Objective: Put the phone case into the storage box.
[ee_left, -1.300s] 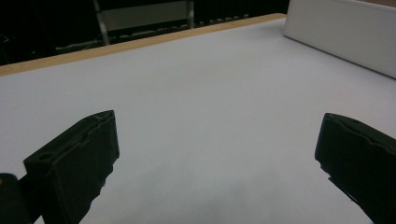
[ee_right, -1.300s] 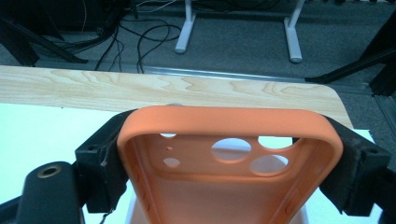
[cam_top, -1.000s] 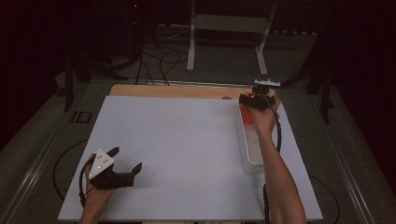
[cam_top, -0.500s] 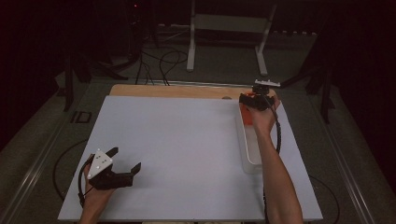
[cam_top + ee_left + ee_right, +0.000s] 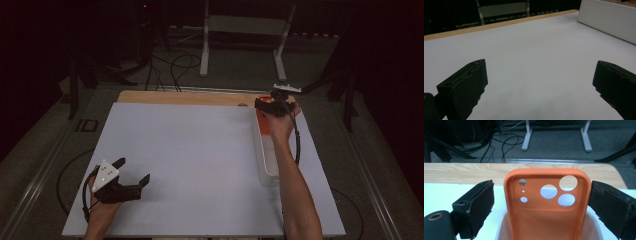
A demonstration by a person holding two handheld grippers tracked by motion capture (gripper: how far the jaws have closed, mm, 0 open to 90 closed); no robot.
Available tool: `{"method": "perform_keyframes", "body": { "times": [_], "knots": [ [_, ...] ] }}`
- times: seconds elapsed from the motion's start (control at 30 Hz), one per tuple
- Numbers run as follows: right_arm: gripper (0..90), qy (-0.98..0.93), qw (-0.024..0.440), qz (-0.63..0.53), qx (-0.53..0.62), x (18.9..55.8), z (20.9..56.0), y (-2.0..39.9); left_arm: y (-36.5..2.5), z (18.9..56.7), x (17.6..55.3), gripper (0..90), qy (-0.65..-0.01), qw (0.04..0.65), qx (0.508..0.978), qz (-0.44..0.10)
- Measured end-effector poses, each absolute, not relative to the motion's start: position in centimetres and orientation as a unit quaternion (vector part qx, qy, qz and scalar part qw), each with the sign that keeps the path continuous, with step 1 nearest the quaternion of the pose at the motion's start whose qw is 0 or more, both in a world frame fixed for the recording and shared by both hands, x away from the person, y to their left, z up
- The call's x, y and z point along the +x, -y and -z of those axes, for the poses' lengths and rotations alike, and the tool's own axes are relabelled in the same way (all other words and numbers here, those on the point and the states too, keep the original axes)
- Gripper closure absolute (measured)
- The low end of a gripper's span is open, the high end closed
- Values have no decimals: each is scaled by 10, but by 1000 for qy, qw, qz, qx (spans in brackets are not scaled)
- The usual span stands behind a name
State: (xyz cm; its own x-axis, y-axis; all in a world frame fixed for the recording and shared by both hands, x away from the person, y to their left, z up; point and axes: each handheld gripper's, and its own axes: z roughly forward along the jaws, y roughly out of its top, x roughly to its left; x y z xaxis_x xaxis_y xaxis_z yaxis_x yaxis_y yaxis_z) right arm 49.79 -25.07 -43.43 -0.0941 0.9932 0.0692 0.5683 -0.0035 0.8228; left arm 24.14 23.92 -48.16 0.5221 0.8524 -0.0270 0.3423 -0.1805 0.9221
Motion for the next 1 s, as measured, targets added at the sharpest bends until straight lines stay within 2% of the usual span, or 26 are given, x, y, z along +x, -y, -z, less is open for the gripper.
{"method": "perform_keyframes", "body": {
  "times": [0.43, 1.0],
  "knots": [
    [72, -654, 298, -373, 586, 485, 420, 255, -239, 482, 241, 4, -412, 487, 724, -263],
    [73, -703, 250, -383, 544, 455, 411, 248, -240, 481, 241, 3, -413, 488, 723, -261]
  ]
}}
